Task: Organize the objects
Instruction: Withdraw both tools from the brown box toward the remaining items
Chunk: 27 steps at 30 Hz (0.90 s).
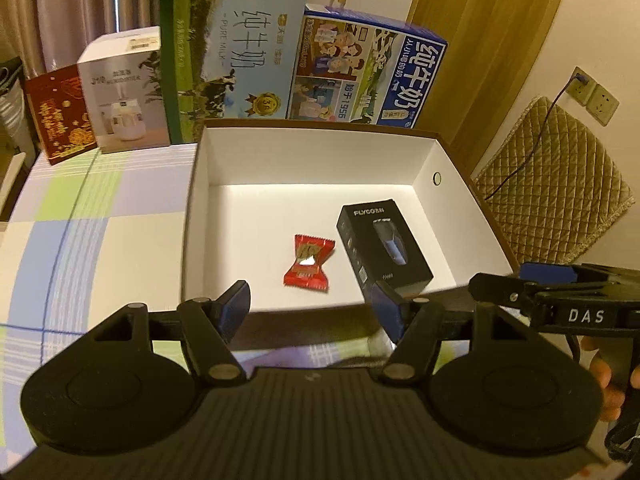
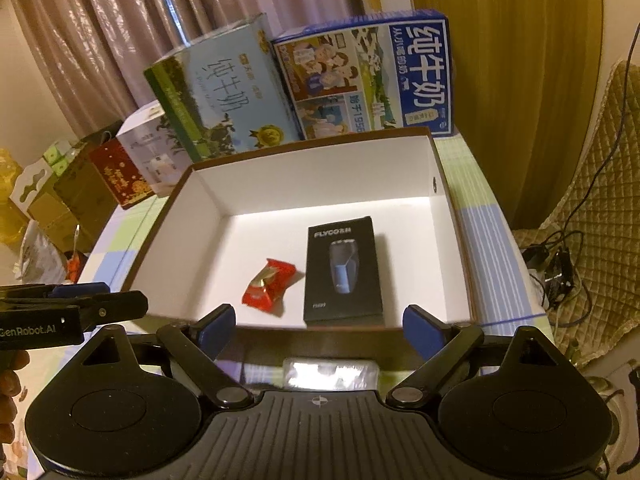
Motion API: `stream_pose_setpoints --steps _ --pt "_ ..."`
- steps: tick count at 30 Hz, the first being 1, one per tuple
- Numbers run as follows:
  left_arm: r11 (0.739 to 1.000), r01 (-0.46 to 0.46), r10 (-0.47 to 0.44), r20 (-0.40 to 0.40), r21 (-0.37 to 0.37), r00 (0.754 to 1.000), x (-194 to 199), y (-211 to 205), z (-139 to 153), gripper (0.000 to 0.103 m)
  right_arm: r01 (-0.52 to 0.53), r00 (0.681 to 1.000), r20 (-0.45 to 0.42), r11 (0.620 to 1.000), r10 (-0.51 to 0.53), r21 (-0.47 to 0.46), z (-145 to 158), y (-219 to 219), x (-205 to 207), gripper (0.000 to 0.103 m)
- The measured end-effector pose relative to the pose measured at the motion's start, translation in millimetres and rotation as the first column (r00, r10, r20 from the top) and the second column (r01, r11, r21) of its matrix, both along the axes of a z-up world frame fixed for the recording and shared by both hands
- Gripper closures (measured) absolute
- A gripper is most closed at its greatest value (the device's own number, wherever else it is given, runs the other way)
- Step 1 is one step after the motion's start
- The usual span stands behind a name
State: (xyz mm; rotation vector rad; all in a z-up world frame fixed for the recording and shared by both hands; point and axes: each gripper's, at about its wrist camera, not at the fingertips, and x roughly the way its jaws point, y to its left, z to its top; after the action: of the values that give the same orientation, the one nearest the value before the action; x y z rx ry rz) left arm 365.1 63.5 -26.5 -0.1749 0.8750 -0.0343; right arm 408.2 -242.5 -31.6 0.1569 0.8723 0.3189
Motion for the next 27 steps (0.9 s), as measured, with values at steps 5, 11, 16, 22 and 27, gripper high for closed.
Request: stream_pose_setpoints --steps 5,11,16,22,27 --pt "1.000 -0.016 0.016 0.009 -0.007 1.000 -31 5 8 0.040 0.004 1.000 0.003 1.000 -0.004 0.015 5 -1 -26 0.015" --pt "1.000 -0.020 0.020 0.006 -0.004 1.000 -63 9 9 0.038 0.012 1.000 -0.007 1.000 -0.012 0.026 7 -3 -53 0.015" --pt "1.000 -0.017 0.017 -0.011 -0.005 1.000 -86 10 4 0.038 0.017 1.000 -0.018 1.000 -0.017 0.019 5 -3 -72 0.015" --pt "1.000 -0.018 0.017 -0.031 -0.007 0.999 -103 10 -2 0.038 0.020 0.999 -0.038 1.000 -0.019 0.016 0 -2 -90 0.015" --pt "1.000 -0.021 0.020 -0.049 -0.011 0.999 -115 10 -7 0.038 0.014 0.999 -0.051 1.000 -0.014 0.010 -4 1 -99 0.015"
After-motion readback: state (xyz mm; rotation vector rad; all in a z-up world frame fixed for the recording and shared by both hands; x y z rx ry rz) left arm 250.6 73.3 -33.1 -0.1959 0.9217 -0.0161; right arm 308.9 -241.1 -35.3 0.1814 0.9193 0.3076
